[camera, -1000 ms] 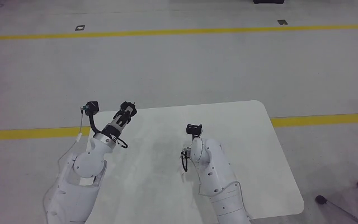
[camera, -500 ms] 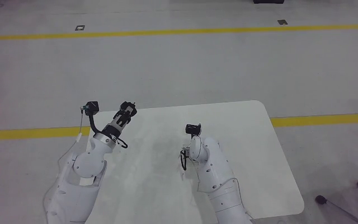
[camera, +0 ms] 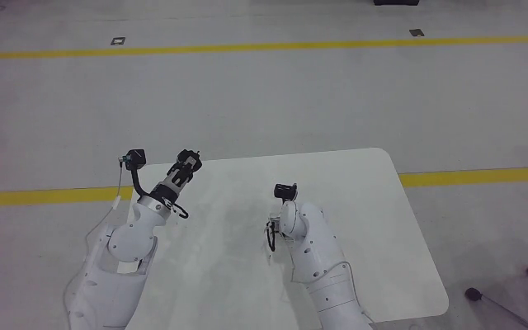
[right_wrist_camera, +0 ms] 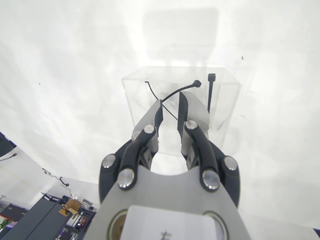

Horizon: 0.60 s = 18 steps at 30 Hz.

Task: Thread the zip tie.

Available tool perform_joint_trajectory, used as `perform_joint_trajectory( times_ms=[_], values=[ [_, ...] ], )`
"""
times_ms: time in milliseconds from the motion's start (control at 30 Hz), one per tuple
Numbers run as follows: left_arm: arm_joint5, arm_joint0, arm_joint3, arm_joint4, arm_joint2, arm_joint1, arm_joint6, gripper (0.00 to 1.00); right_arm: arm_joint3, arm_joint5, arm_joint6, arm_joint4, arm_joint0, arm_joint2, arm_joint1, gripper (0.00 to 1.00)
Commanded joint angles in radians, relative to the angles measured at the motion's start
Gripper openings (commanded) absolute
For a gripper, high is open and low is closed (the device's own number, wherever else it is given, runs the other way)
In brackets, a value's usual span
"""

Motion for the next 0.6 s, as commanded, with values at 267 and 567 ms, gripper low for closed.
perform_joint_trajectory(
  times_ms=[267,567],
  values=[
    [0.000,0.000,0.000,0.000,0.000,0.000,0.000,0.00,-0.009,0.000,-0.006,-0.002,-0.007,0.001,0.002,0.00],
    [0.000,0.000,0.000,0.000,0.000,0.000,0.000,0.00,-0.089,0.000,-0.004,-0.002,-0.043,-0.008,0.011,0.00]
  ],
)
